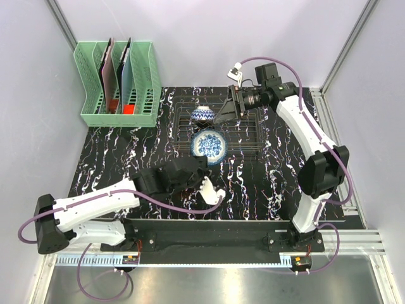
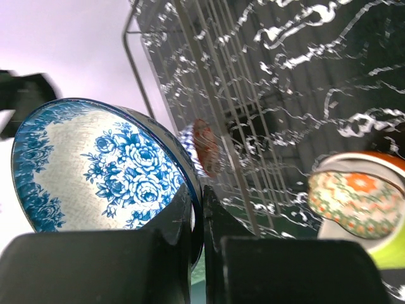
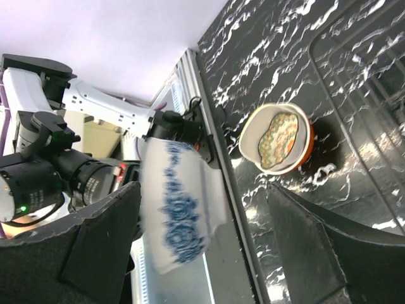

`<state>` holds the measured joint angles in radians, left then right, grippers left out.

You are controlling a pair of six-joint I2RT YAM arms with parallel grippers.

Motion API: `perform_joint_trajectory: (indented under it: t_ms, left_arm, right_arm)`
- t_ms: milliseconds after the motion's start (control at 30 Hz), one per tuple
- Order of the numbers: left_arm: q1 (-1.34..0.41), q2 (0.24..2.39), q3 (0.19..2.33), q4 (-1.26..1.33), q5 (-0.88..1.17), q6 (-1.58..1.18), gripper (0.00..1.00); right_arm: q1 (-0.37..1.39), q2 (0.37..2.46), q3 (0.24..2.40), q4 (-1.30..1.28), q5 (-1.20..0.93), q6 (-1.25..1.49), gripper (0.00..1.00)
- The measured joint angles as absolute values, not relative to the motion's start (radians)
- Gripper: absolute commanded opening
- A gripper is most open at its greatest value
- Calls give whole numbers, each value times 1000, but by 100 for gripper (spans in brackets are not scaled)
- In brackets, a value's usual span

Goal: Load the bowls into the dish rack

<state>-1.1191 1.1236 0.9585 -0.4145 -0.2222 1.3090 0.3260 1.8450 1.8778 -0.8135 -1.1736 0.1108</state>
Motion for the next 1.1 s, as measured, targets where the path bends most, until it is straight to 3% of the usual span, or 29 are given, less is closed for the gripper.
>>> perform_joint_trajectory:
  t_ms: [533,1100]
  left_arm:
    - [-1127,1122,945,-335,-239,1359,0]
    - [-1126,1094,944,-360,-122,1255,0]
  right_arm:
    - [288,1774,1779,-860,-1293,52,91]
    - [267,1717,1639,-869,-1404,-76,97]
